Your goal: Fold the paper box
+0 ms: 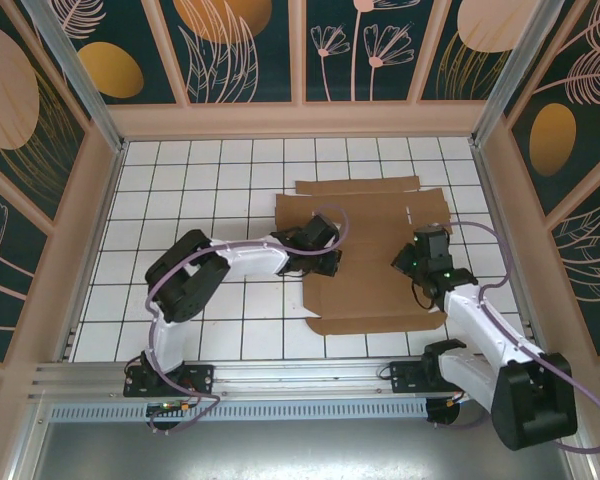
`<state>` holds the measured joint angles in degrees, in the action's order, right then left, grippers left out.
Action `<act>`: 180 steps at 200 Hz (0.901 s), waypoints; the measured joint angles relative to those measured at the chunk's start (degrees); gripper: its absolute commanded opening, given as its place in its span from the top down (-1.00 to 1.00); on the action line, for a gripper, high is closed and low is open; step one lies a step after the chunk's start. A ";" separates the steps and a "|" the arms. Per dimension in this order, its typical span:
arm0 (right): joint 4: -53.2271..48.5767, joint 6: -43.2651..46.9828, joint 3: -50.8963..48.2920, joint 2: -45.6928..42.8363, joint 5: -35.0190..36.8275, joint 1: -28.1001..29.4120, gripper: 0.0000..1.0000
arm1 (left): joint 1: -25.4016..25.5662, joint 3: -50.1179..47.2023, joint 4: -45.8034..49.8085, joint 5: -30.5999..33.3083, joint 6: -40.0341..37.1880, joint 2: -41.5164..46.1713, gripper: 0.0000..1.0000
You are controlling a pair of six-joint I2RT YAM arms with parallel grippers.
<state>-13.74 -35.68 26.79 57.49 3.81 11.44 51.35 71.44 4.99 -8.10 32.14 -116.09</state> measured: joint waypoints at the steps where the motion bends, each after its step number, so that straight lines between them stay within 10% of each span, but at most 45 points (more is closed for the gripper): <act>1: 0.02 0.00 -0.04 0.13 -0.02 -0.20 1.00 | -0.02 0.07 0.00 -0.11 -0.04 -0.11 1.00; 107: 1.97 -3.85 2.10 16.83 -5.68 -2.91 0.95 | -5.81 2.21 -3.32 -3.87 1.81 -3.65 1.00; 180: 10.08 -6.54 1.25 20.28 -14.78 13.99 0.56 | -13.73 4.39 -1.36 -0.61 2.01 -4.35 1.00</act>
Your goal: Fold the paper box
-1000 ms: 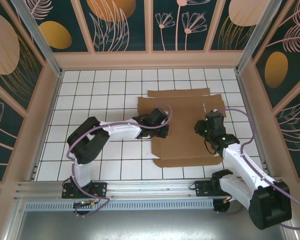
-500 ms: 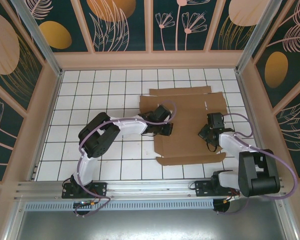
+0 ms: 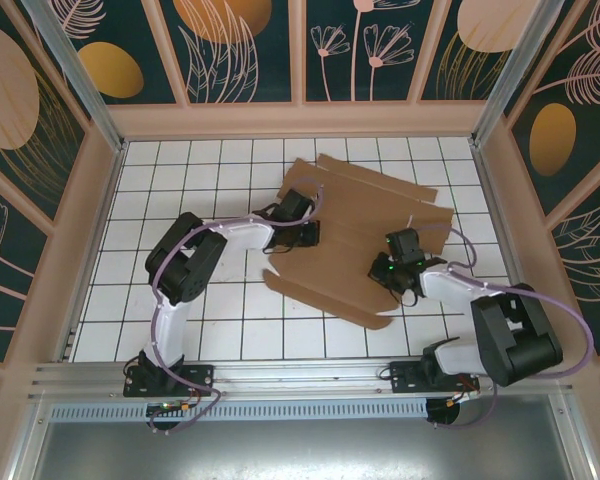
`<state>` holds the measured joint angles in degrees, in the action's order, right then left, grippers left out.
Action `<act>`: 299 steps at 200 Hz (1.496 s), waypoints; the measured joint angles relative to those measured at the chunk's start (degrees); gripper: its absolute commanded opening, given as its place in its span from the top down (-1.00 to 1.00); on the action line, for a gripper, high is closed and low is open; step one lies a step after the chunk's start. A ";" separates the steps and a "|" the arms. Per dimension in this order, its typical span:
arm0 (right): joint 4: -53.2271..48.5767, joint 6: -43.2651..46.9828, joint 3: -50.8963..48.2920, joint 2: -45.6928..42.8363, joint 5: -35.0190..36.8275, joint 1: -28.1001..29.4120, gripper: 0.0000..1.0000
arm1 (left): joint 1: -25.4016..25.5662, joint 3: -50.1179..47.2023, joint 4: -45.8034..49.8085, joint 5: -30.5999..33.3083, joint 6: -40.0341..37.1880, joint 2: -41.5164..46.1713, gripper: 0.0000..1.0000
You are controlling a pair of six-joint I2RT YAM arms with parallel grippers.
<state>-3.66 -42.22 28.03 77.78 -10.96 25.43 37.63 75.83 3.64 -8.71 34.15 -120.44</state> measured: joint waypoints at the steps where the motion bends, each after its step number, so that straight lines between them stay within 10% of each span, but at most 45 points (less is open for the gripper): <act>1: 0.39 -0.26 0.00 0.13 -0.37 0.44 0.55 | -0.17 0.15 0.07 0.04 0.00 -0.11 1.00; 80: 9.03 1.44 3.78 5.86 -12.22 11.43 0.36 | -6.38 7.17 7.32 -1.29 -0.52 -2.12 0.94; 113: 7.30 6.67 4.15 -3.63 -12.46 11.39 0.36 | -7.52 -0.33 5.92 -0.74 -0.52 10.64 0.68; 153: 1.60 12.46 6.43 -9.07 -5.99 10.47 0.40 | -6.93 -15.85 -1.97 -2.75 2.99 28.44 0.87; 218: -5.31 14.01 3.58 -8.59 5.16 9.57 0.91 | 2.84 -24.96 -1.42 -6.25 3.65 21.79 1.00; 299: -0.79 13.40 3.02 3.61 -1.27 14.78 0.75 | 0.74 -26.75 -3.37 0.02 4.96 19.98 1.00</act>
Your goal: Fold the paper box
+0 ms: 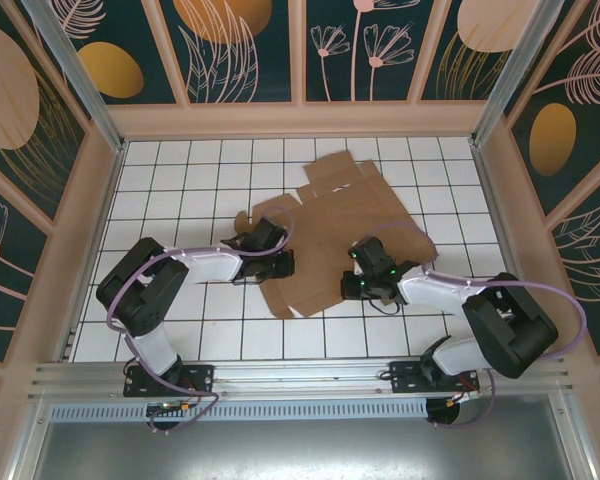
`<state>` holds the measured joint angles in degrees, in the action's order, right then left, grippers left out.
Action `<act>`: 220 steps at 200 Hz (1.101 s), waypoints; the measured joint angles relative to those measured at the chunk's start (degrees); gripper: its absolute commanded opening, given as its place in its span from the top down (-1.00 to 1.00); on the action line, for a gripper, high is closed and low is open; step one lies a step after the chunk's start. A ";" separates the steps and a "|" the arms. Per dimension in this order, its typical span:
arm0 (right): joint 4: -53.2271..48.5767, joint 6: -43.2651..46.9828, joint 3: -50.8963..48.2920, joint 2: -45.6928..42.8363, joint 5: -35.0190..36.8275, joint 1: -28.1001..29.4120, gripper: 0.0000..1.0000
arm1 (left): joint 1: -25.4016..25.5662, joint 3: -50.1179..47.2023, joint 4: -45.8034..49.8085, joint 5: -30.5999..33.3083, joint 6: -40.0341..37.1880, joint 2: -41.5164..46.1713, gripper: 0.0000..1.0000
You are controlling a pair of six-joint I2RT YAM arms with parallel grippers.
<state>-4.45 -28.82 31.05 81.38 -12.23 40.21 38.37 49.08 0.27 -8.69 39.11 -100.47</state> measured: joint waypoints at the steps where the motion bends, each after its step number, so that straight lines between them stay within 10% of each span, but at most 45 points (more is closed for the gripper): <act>1: 0.09 0.00 0.04 0.09 -0.11 0.09 0.75 | -0.09 0.00 -0.02 0.07 0.00 0.00 1.00; 42: 3.82 -0.02 3.78 4.92 -4.57 5.29 0.57 | -4.48 0.17 -1.22 1.18 0.00 -0.52 1.00; 95: -1.92 1.22 10.29 -2.82 -3.85 -2.01 -0.60 | -5.05 2.91 2.71 2.16 -1.25 0.59 0.95; 142: -6.71 4.17 14.86 -8.41 1.51 -15.45 -0.63 | -5.49 9.90 5.16 -0.57 -3.02 2.16 0.89; 220: -8.07 5.18 9.73 3.08 4.76 -16.24 -0.52 | -6.27 8.37 1.29 -6.99 1.33 -7.06 0.90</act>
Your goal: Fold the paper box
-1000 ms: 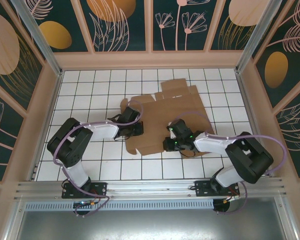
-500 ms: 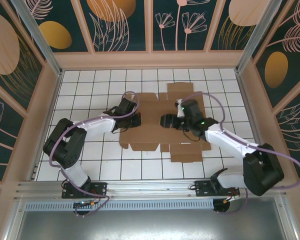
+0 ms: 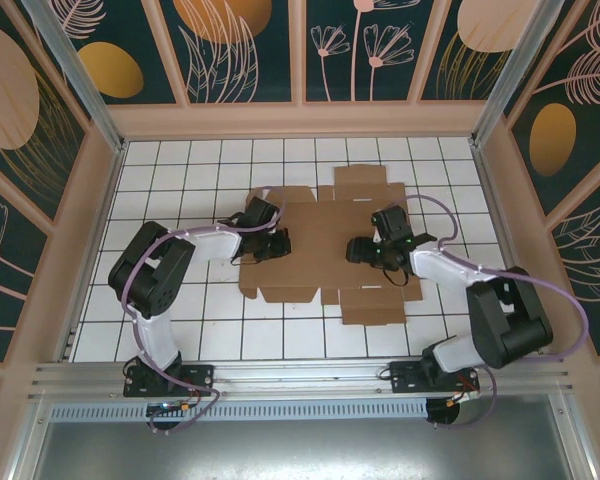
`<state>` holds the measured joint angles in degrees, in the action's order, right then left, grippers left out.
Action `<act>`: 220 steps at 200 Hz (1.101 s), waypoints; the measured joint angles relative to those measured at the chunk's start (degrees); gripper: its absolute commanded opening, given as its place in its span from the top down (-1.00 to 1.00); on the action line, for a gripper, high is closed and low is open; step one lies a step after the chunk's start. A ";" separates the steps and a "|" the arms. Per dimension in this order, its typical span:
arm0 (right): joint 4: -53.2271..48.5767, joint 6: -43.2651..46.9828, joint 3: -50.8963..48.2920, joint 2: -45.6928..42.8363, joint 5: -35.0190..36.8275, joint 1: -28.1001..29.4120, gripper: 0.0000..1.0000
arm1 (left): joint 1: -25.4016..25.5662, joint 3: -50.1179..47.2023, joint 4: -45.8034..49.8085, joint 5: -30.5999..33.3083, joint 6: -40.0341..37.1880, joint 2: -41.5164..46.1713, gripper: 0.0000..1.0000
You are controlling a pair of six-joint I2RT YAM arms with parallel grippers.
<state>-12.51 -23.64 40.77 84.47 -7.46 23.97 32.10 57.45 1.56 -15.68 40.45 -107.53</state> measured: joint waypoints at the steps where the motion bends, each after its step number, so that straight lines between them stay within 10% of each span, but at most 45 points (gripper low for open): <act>1: 0.04 0.00 -0.02 0.13 -0.11 0.00 -0.52 | -0.02 -0.07 -0.11 0.00 0.04 0.02 0.90; 118: 12.48 0.42 8.90 14.05 -14.29 6.67 -0.41 | -3.17 4.61 3.63 -0.13 -1.25 2.43 0.63; 220: 2.78 6.99 13.00 8.00 -7.96 -7.50 -0.71 | -4.35 12.33 9.40 -3.04 -4.44 -5.14 0.87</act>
<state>-9.74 -16.64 53.78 92.47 -15.42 16.47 27.75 69.78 10.96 -18.72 36.01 -112.66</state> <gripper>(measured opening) 0.849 0.066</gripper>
